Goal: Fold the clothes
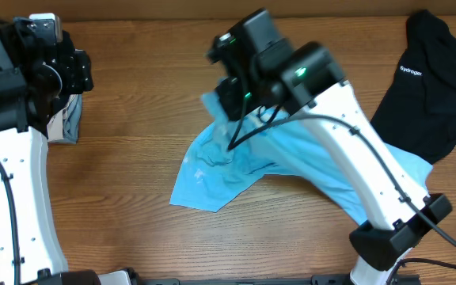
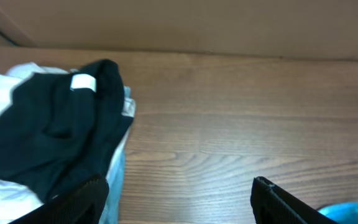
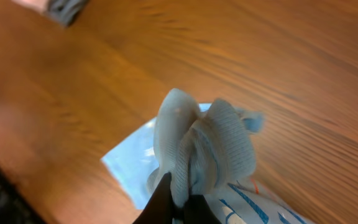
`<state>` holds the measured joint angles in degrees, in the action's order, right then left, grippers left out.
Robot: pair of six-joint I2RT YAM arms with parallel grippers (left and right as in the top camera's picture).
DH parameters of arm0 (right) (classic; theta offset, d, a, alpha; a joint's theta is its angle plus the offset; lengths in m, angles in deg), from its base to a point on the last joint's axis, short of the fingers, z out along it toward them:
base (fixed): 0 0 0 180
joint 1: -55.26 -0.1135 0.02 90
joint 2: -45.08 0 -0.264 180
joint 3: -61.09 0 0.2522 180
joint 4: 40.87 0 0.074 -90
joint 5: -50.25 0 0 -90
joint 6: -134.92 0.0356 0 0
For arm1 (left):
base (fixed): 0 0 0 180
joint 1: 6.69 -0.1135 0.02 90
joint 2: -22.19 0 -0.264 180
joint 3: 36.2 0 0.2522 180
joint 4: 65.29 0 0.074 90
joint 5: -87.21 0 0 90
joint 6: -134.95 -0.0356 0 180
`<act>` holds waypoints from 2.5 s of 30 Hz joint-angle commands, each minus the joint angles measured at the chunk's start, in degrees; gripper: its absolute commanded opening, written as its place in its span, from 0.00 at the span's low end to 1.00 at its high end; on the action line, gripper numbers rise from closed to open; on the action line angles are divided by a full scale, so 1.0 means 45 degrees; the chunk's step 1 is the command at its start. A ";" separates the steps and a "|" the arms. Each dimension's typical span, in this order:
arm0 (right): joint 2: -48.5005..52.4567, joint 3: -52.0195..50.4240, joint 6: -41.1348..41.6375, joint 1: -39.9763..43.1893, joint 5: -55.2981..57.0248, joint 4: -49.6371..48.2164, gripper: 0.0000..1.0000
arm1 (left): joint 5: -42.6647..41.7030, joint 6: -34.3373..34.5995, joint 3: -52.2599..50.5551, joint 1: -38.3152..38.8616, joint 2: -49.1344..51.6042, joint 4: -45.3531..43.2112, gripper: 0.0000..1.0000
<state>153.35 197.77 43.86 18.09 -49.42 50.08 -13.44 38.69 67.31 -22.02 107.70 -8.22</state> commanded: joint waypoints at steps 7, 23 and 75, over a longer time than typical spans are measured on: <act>-0.0102 0.0311 0.0913 -0.2307 -0.0039 -0.0476 0.04 | 0.1977 -0.0321 0.0369 0.0078 -0.1778 0.0039 0.81; 0.3492 -0.0005 0.0563 0.0029 0.1627 -0.5527 0.04 | 0.2914 -0.0316 0.0350 0.0078 -0.2239 0.1462 0.84; 0.0874 0.1088 0.1914 0.7635 0.0811 0.1817 0.81 | 0.3099 -0.0491 -0.0015 0.8034 0.7028 0.4328 0.46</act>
<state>157.22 202.64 52.36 52.45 -46.34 58.67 -2.01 33.07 67.38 14.28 138.67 10.95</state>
